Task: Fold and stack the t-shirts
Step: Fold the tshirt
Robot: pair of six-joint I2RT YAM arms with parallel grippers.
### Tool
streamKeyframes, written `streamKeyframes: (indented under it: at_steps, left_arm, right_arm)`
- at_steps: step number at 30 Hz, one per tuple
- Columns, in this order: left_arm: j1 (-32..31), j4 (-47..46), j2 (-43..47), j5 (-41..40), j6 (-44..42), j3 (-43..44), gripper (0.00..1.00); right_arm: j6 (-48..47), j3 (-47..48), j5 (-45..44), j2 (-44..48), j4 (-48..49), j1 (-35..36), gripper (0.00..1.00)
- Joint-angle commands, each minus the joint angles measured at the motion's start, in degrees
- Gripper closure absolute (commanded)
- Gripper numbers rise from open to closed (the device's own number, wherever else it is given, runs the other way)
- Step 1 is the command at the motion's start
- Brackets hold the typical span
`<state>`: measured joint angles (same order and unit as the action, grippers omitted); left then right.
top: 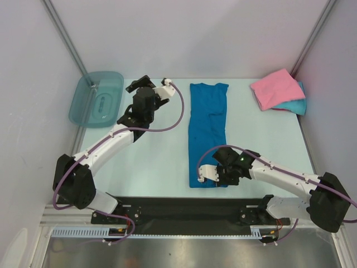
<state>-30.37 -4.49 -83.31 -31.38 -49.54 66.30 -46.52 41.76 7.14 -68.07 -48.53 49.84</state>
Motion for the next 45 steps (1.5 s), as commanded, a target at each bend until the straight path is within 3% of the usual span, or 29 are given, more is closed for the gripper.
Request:
streamKeyframes:
  at_steps: [1, 3, 7, 14, 29, 35, 37, 40, 41, 45]
  left_arm:
    - [-0.65, -2.01, -0.54, -0.61, 0.93, 2.87, 0.0]
    - [-0.66, -2.01, -0.63, -0.62, 0.85, 3.31, 0.0]
    - [-0.65, -2.1, -0.45, -0.35, 0.5, 3.48, 0.0]
    - [-0.66, -2.72, -0.8, -0.53, 0.06, 3.31, 0.0]
    - [-0.66, -4.74, -0.45, -0.88, -0.56, 1.55, 0.0]
    - [-0.66, -4.3, -0.01, -1.14, -0.12, 1.37, 0.0]
    - [-0.66, -4.3, 0.08, -1.32, 0.05, 1.55, 0.0]
    - [-0.66, -4.3, 0.25, -1.41, 0.15, 1.46, 0.0]
    - [-0.66, -4.3, 0.16, -1.49, 0.41, 1.55, 0.0]
    - [-0.66, -5.08, -0.1, -1.41, 0.41, 1.55, 0.0]
  right_arm:
    - [0.03, 2.02, 0.95, 1.01, -1.57, -1.59, 0.96]
    - [0.03, 1.66, 0.6, 1.45, -0.86, -1.68, 1.0]
    - [1.17, 4.91, 0.25, 0.58, 0.89, -2.73, 1.0]
    - [-0.94, 2.19, -0.9, -2.15, 7.13, -2.74, 1.0]
    - [0.03, -6.68, 0.78, 0.57, 5.11, -5.28, 1.0]
    - [1.25, 1.46, -1.16, -0.39, 2.84, -6.6, 1.0]
    - [2.57, 7.88, -0.55, -1.27, 2.22, -6.52, 0.94]
    - [3.72, 14.47, 0.95, -2.85, 1.51, -4.5, 0.61]
    - [3.55, 15.28, 1.04, -3.38, 1.6, -3.62, 0.44]
    - [0.31, 14.59, 0.78, -5.23, 2.74, 0.95, 0.3]
